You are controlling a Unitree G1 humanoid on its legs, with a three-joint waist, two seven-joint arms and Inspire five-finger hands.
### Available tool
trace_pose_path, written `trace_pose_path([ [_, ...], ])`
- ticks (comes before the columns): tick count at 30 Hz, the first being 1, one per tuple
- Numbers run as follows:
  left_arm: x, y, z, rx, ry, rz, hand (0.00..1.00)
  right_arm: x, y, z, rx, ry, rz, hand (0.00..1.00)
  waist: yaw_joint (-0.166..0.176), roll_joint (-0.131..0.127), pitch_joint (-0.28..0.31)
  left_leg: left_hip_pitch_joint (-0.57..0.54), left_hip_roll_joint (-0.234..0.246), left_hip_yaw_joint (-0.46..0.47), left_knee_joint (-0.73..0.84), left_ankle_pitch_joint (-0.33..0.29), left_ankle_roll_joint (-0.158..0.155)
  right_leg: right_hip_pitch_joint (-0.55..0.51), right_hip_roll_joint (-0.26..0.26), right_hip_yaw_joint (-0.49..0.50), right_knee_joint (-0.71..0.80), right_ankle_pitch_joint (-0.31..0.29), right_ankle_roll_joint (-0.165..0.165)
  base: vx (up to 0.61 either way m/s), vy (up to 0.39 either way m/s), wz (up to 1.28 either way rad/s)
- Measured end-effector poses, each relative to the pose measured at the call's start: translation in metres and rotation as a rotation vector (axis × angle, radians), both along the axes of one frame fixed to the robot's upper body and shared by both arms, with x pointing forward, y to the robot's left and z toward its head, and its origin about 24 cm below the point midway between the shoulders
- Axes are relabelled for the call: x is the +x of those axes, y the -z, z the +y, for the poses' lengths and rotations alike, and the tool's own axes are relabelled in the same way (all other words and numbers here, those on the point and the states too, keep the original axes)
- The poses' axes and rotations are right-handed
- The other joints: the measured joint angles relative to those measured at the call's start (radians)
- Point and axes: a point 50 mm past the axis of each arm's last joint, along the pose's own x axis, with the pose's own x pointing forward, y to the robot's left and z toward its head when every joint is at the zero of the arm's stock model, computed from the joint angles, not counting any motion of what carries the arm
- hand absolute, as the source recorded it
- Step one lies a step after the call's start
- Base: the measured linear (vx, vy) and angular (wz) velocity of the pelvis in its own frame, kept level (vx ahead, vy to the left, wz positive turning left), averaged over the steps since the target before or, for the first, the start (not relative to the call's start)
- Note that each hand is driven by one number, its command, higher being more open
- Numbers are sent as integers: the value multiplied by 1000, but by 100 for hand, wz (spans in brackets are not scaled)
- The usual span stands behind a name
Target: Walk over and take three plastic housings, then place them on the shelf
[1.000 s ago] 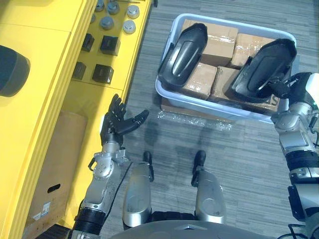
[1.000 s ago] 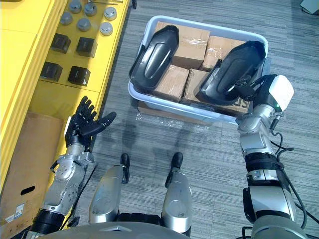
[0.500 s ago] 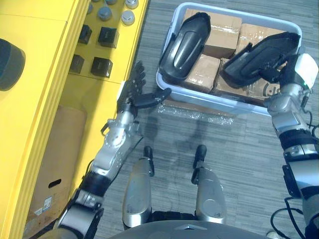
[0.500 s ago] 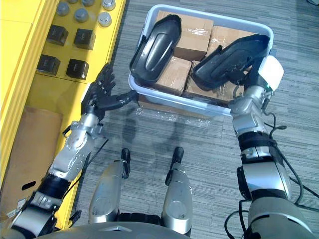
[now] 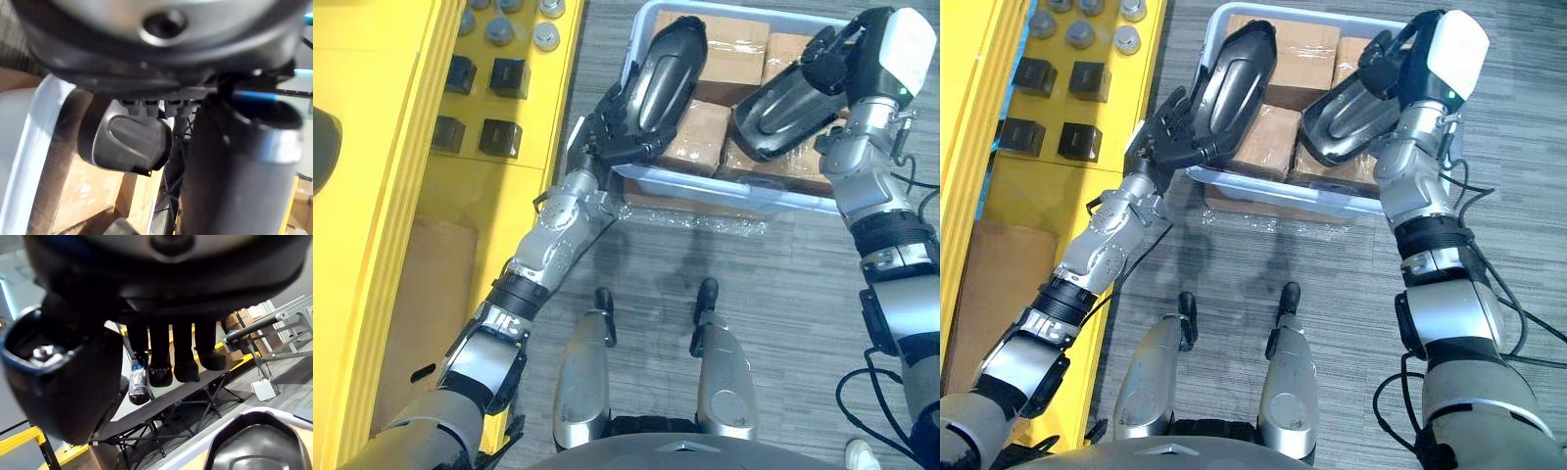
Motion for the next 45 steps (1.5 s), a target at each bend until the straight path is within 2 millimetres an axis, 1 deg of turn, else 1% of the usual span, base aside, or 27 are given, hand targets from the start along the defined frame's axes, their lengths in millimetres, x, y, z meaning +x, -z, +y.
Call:
trace_pose_path([
  [4, 4, -3, 0, 5, -5, -2, 100, 1, 3, 4, 14, -16, 7, 100, 1, -1, 0, 7, 10, 10, 4, -3, -3, 0, 11, 13, 0, 0, -3, -49, 18, -11],
  [6, 4, -5, 0, 2, -7, -16, 100, 1, 4, 2, 117, -39, -3, 100, -1, -2, 0, 7, 15, 11, 6, -3, -4, 0, 15, 16, 0, -1, -4, -53, 24, -7],
  [8, 2, -11, 1, -9, -12, -66, 100, -4, 10, -3, 356, -82, -72, 100, -1, -5, 1, 8, 21, 13, 8, -5, -7, -1, 21, 18, 0, 1, -6, -26, 26, -5],
  [9, 0, -14, 1, -15, -12, -82, 100, -7, 13, -4, 420, -98, -96, 100, -3, -7, 1, 8, 22, 13, 8, -5, -8, -1, 22, 19, 0, 1, -6, 0, 28, -3],
  [10, -7, -19, 1, -26, -13, -129, 100, -12, 21, -5, 530, -128, -138, 100, -6, -10, 1, 9, 24, 14, 8, -7, -9, -2, 23, 20, 0, 1, -6, 15, 34, -3],
  [11, -13, -23, 2, -23, -18, -170, 100, -16, 29, -6, 593, -140, -154, 100, -10, -15, 0, 11, 25, 15, 6, -7, -9, -2, 24, 22, 0, 1, -6, 21, 38, -4],
  [13, -27, -27, 3, -22, -28, -245, 100, -21, 47, -5, 708, -154, -155, 100, -22, -25, 0, 20, 24, 22, 0, -8, -9, 0, 24, 28, 1, 1, -6, 27, 45, -8],
  [14, -34, -28, 3, -8, -29, -277, 100, -24, 60, -7, 770, -148, -138, 100, -26, -28, 0, 29, 25, 29, -1, -12, -9, 4, 24, 34, 1, 1, -6, 25, 59, -16],
  [15, -40, -26, 3, 17, -35, -298, 100, -26, 73, -9, 821, -135, -114, 100, -28, -28, 0, 44, 25, 34, -4, -14, -9, 11, 24, 42, 1, 0, -6, 13, 51, -15],
  [16, -42, -25, 3, 25, -38, -301, 100, -27, 77, -10, 829, -129, -104, 100, -28, -28, 0, 48, 25, 35, -5, -15, -9, 14, 24, 43, 1, 0, -6, 0, 49, -14],
  [17, -47, -20, 4, 26, -38, -303, 100, -31, 90, -14, 860, -109, -69, 100, -30, -28, 0, 62, 25, 39, -8, -17, -9, 23, 24, 49, 1, -2, -8, -19, 41, -9],
  [18, -51, -17, 5, 33, -44, -311, 100, -34, 98, -18, 887, -93, -59, 100, -31, -28, 0, 67, 25, 40, -11, -17, -9, 27, 24, 49, 1, -3, -8, -28, 35, -8],
  [19, -53, -15, 5, 47, -51, -315, 100, -35, 100, -20, 895, -82, -55, 100, -32, -28, 0, 69, 25, 40, -12, -17, -9, 28, 24, 49, 1, -4, -8, -44, 24, -3],
  [21, -61, -2, 8, 79, -65, -300, 100, -38, 106, -26, 965, -64, -56, 100, -32, -28, 0, 84, 25, 39, -14, -17, -9, 42, 24, 48, 0, -8, -9, -57, 22, 0],
  [23, -65, 5, 10, 109, -73, -294, 100, -39, 107, -30, 1004, -58, -68, 100, -28, -28, 0, 87, 25, 36, -17, -18, -8, 49, 24, 44, -2, -9, -9, -64, 24, 5],
  [26, -70, 15, 13, 113, -73, -262, 100, -39, 112, -31, 1032, -53, -56, 100, -23, -27, 0, 88, 24, 32, -18, -14, -10, 60, 24, 35, -14, -6, -7, -31, 23, 7],
  [29, -75, 26, 12, 121, -54, -227, 100, -39, 123, -35, 1078, -30, -20, 100, -17, -26, -1, 94, 21, 24, -24, -13, -10, 71, 22, 25, -14, -6, -7, 3, 25, 10],
  [33, -84, 44, 5, 132, -4, -168, 100, -41, 136, -46, 1134, -5, 22, 100, 2, -16, -6, 96, 6, 8, -48, 6, -8, 70, 10, 9, -14, -6, -7, 28, 26, 13],
  [36, -92, 58, 1, 129, 21, -118, 100, -39, 132, -51, 1146, -11, 18, 100, 3, -1, -15, 90, -2, -3, -51, 9, -7, 71, 0, -6, -10, -11, -5, 18, 35, 16],
  [37, -95, 63, -3, 123, 37, -100, 100, -39, 127, -56, 1155, -19, 6, 100, 6, 11, -23, 86, -6, -7, -51, 9, -6, 70, -3, -9, -8, -13, -3, 8, 44, 12],
  [39, -100, 70, -8, 111, 63, -73, 100, -39, 119, -62, 1138, -27, -6, 100, 25, 29, -33, 86, -9, -10, -51, 9, -6, 68, -9, -14, 4, -21, -2, -4, 38, 9],
  [43, -108, 80, -16, 94, 96, -33, 100, -32, 104, -66, 1132, -36, -13, 100, 32, 49, -46, 82, -13, -22, -52, 11, -6, 64, -18, -36, 33, -42, -3, -27, 11, 14],
  [45, -114, 86, -21, 82, 121, -6, 100, -28, 94, -65, 1117, -52, -13, 100, 44, 57, -50, 78, -14, -23, -55, 16, -8, 47, -23, -37, 57, -54, -6, -32, -4, 2],
])
